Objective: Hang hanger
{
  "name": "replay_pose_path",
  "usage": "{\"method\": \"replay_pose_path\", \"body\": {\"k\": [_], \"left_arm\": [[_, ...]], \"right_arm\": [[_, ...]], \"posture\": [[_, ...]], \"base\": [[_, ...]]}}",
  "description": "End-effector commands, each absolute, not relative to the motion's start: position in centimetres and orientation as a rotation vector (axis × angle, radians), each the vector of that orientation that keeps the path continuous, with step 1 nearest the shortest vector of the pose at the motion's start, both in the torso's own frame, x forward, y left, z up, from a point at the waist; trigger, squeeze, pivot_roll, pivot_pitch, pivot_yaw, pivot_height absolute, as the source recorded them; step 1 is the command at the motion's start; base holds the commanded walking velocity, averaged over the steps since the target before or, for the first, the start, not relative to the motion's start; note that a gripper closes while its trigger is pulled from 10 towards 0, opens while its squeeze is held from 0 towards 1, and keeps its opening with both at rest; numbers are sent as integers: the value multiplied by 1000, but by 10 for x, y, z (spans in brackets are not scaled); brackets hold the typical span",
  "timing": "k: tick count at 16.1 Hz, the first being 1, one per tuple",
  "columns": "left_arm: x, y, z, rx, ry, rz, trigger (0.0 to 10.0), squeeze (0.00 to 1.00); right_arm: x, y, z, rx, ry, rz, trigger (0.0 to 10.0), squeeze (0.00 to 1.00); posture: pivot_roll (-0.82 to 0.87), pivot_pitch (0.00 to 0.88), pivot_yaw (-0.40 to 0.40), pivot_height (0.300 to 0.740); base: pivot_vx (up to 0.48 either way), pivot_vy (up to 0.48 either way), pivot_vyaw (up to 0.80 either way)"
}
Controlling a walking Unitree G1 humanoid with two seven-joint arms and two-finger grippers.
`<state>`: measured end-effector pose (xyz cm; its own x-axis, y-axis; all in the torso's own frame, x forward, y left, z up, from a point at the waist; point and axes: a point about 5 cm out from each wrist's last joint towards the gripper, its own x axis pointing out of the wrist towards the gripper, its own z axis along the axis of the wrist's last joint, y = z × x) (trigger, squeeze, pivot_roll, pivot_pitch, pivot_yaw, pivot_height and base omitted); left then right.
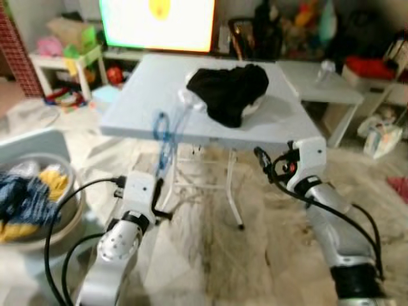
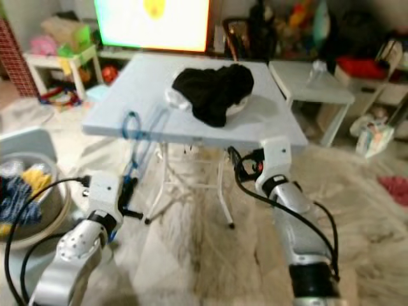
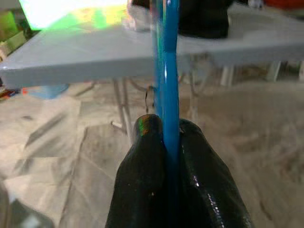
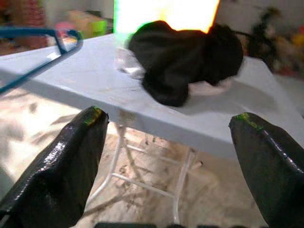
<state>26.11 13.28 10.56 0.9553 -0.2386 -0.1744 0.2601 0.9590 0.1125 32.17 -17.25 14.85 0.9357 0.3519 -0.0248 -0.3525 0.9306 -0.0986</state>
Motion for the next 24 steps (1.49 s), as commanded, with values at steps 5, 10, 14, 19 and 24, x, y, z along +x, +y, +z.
{"method": "replay_pose_path", "body": {"k": [5,10,14,19,24], "left_arm": [[251,148,87,327,301,-662,10000,0],[242,121,94,418,252,-1077,10000,0],[243,106,97,427,235,-1192,10000,0],[241,94,91,422,221,-1239,10000,0],[241,95,86,428,225,-1254,10000,0]], "right_arm": [[317,-203,161,-530,60,681,10000,0],[297,-207,149,-714,275,1116,10000,0],[297,-208,147,-821,350,1212,10000,0],[300,-214,142,-935,421,1249,0,0],[306,-228,143,-1079,549,1249,0,0]], "posture": [[108,0,-63,740],[93,0,-54,740],[75,0,-42,740],[73,0,-31,740],[60,0,-24,740]], "base": [[0,0,0],[0,0,0],[0,0,0],[0,0,0],[0,0,0]]}}
